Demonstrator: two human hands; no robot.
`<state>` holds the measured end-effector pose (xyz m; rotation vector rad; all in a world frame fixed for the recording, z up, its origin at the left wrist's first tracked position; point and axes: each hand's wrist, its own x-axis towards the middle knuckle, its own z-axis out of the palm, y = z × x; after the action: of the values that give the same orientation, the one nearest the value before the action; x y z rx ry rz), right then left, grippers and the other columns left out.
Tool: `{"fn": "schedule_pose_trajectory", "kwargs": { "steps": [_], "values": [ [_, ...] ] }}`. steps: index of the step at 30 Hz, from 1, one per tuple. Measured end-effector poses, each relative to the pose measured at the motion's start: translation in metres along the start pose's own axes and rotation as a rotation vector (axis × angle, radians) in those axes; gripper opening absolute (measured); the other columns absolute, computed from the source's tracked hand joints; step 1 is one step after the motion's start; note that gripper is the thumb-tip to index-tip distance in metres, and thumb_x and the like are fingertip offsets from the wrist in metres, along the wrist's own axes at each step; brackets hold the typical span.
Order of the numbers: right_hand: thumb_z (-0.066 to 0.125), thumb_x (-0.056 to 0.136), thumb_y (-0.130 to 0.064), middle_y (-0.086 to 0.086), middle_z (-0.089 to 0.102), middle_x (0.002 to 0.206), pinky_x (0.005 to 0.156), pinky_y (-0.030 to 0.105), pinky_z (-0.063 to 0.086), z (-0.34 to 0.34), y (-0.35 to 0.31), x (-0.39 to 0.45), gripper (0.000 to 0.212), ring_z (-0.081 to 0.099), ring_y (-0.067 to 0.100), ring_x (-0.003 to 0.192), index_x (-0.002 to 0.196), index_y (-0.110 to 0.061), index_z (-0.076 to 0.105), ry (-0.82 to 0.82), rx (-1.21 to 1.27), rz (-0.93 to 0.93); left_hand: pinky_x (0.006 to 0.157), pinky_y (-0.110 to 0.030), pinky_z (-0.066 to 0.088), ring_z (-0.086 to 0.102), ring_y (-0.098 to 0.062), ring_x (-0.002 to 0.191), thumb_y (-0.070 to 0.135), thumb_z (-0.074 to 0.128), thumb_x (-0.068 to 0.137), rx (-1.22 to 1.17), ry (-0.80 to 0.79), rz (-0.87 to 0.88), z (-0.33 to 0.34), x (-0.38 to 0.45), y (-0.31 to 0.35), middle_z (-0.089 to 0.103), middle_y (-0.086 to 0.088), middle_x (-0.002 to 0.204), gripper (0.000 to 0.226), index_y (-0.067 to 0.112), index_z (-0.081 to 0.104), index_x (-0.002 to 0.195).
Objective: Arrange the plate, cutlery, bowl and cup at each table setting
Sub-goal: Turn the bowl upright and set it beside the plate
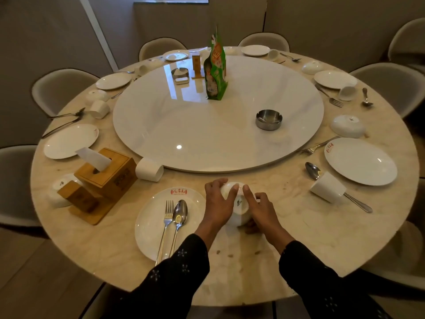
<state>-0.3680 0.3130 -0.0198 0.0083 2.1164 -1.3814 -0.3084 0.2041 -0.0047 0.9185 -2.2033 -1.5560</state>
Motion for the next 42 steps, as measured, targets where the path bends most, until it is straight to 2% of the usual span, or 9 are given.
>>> {"fn": "schedule_pose_trajectory", "kwargs": {
  "steps": [4,10,14,17,23,29,32,35,42],
  "values": [
    [0.042,0.076,-0.080,0.002,0.057,0.114,0.072,0.036,0.057,0.006,0.000,-0.015,0.081,0.061,0.019,0.093,0.126,-0.017,0.039,0.012,-0.056,-0.071,0.083,-0.016,0.047,0.055,-0.009,0.101,0.034,0.057,0.095,-0.085,0.106,0.036,0.000,-0.016,0.008,0.059,0.004,0.113,0.022,0.021,0.058,0.113],
    [0.037,0.083,-0.074,0.005,0.056,0.114,0.059,0.031,0.057,0.009,-0.019,-0.039,0.075,0.064,0.022,0.094,0.125,-0.012,0.037,0.049,0.125,-0.119,0.062,-0.016,0.043,0.058,-0.008,0.077,0.035,0.048,0.099,-0.140,0.167,0.109,-0.009,-0.028,0.031,0.063,0.005,0.083,0.023,0.017,0.061,0.090],
    [0.039,0.085,-0.071,0.006,0.053,0.115,0.063,0.031,0.060,0.006,-0.039,-0.054,0.071,0.064,0.023,0.095,0.125,-0.012,0.038,0.100,0.253,-0.204,0.077,-0.034,0.055,0.060,-0.017,0.094,0.039,0.048,0.098,-0.198,0.224,0.187,-0.011,-0.035,0.049,0.062,0.003,0.099,0.018,0.024,0.057,0.096],
    [0.043,0.083,-0.068,0.007,0.051,0.118,0.071,0.034,0.060,0.010,-0.036,-0.065,0.067,0.060,0.021,0.098,0.122,-0.014,0.038,0.159,0.262,-0.317,0.091,-0.038,0.052,0.052,-0.020,0.112,0.038,0.047,0.098,-0.301,0.206,0.052,-0.014,-0.044,0.058,0.050,0.001,0.126,0.026,0.026,0.048,0.120],
    [0.049,0.083,-0.068,0.005,0.044,0.129,0.067,0.003,0.045,0.021,-0.010,-0.082,0.068,0.052,0.013,0.102,0.122,-0.015,0.032,0.163,0.237,-0.542,0.078,-0.026,0.043,0.049,-0.016,0.097,0.026,0.038,0.101,-0.546,0.107,-0.303,-0.029,-0.064,0.049,0.048,-0.010,0.131,0.038,0.021,0.040,0.138],
    [0.035,0.096,-0.054,0.003,0.044,0.132,0.084,0.030,0.053,0.023,-0.003,-0.081,0.058,0.054,0.020,0.109,0.145,-0.024,0.027,-0.015,0.251,-0.326,0.097,-0.030,0.040,0.040,-0.017,0.119,0.017,0.031,0.103,-0.419,0.104,-0.173,-0.044,-0.086,0.022,0.037,-0.004,0.143,0.044,0.025,0.033,0.146],
    [0.028,0.101,-0.048,0.008,0.053,0.123,0.063,0.023,0.049,0.024,0.020,-0.082,0.047,0.056,0.020,0.096,0.136,-0.019,0.040,-0.024,0.155,-0.235,0.108,-0.033,0.037,0.036,-0.015,0.129,0.015,0.031,0.103,-0.336,0.086,-0.119,-0.045,-0.100,0.000,0.034,0.000,0.149,0.046,0.026,0.032,0.148],
    [0.030,0.104,-0.035,0.012,0.058,0.118,0.057,0.023,0.046,0.023,0.044,-0.084,0.037,0.057,0.023,0.093,0.129,-0.016,0.049,0.043,0.097,-0.248,0.106,-0.029,0.038,0.038,-0.010,0.129,0.017,0.035,0.103,-0.291,0.045,-0.076,-0.043,-0.110,-0.022,0.039,0.004,0.147,0.045,0.027,0.034,0.147],
    [0.036,0.103,-0.022,0.010,0.056,0.126,0.086,0.037,0.051,0.017,0.059,-0.081,0.034,0.052,0.020,0.103,0.134,-0.014,0.048,0.250,0.031,-0.288,0.090,-0.037,0.056,0.060,-0.018,0.107,0.030,0.054,0.097,-0.311,0.115,-0.250,-0.019,-0.119,-0.037,0.059,-0.002,0.119,0.032,0.019,0.049,0.126]
  ]
}}
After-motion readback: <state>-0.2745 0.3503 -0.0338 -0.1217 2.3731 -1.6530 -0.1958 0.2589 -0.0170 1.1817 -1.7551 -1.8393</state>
